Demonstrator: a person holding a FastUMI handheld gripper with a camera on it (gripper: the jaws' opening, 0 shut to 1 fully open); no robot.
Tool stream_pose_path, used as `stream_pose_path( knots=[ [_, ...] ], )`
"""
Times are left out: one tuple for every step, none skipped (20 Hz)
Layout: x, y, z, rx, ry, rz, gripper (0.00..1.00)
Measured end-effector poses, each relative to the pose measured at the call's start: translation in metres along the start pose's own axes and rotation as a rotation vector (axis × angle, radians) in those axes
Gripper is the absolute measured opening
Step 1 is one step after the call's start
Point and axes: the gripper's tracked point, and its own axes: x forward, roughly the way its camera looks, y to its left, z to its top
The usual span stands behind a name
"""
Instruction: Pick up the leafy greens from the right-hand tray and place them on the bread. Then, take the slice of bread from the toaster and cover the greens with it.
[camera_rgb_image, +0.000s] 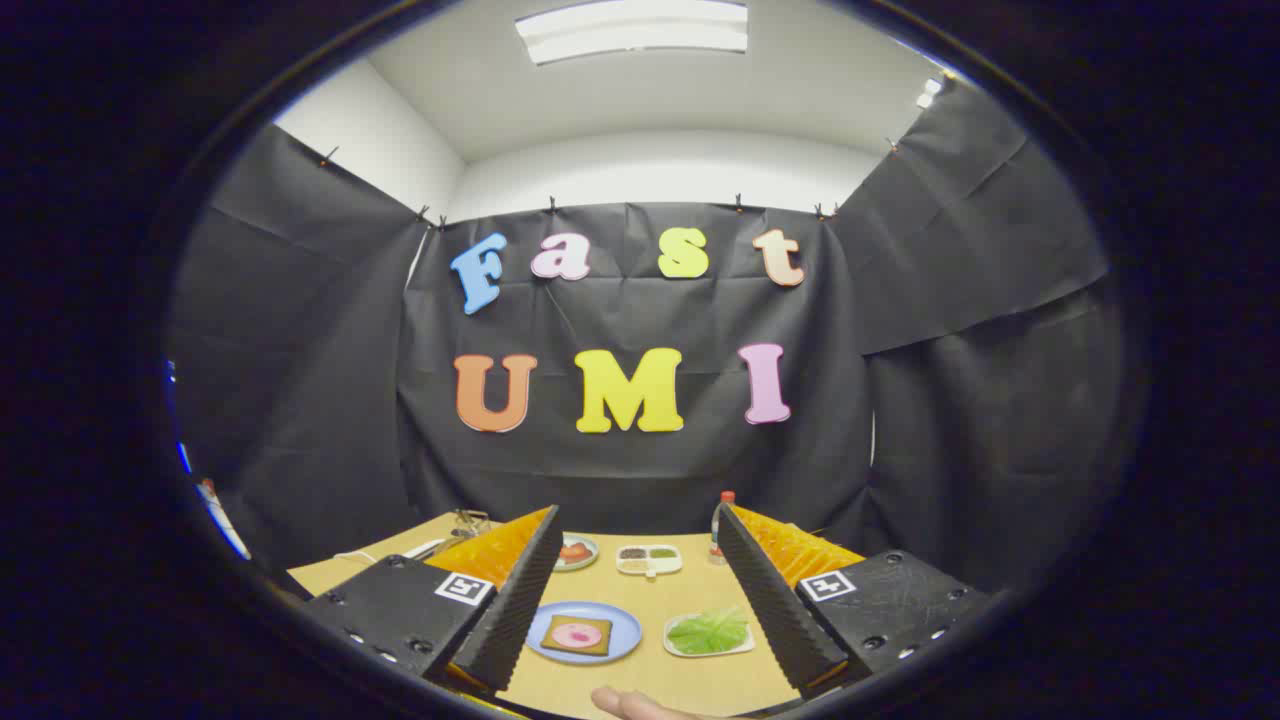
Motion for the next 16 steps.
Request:
stream_pose_path(
  knots=[
    [0.001,0.001,-0.001,-0.005,0.006,-0.006,0.95],
    [0.001,0.001,-0.001,-0.004,0.009,-0.007,0.95],
    [0.001,0.003,-0.002,0.001,0.010,-0.004,0.95],
    [0.001,0.004,-0.001,0.005,0.008,-0.001,0.95],
    [0.001,0.003,-0.002,0.008,0.006,-0.001,0.95],
    [0.002,0.003,-0.003,0.008,0.008,0.002,0.95],
    [0.002,0.004,-0.004,0.006,0.010,0.001,0.95],
    [0.002,0.003,-0.005,0.003,0.014,-0.002,0.95],
    [0.003,0.003,-0.006,-0.001,0.014,-0.005,0.95],
    [0.002,0.003,-0.006,-0.004,0.015,-0.006,0.95],
    [0.002,0.004,-0.006,-0.006,0.016,-0.003,0.95],
    [0.003,0.005,-0.007,-0.005,0.014,0.001,0.95],
    [0.005,0.007,-0.008,-0.002,0.012,0.009,0.95],
    [0.006,0.008,-0.009,-0.001,0.015,0.013,0.95],
    [0.008,0.006,-0.012,-0.002,0.023,0.010,0.95],
    [0.011,0.003,-0.017,-0.008,0.036,0.000,0.96]
  ],
)
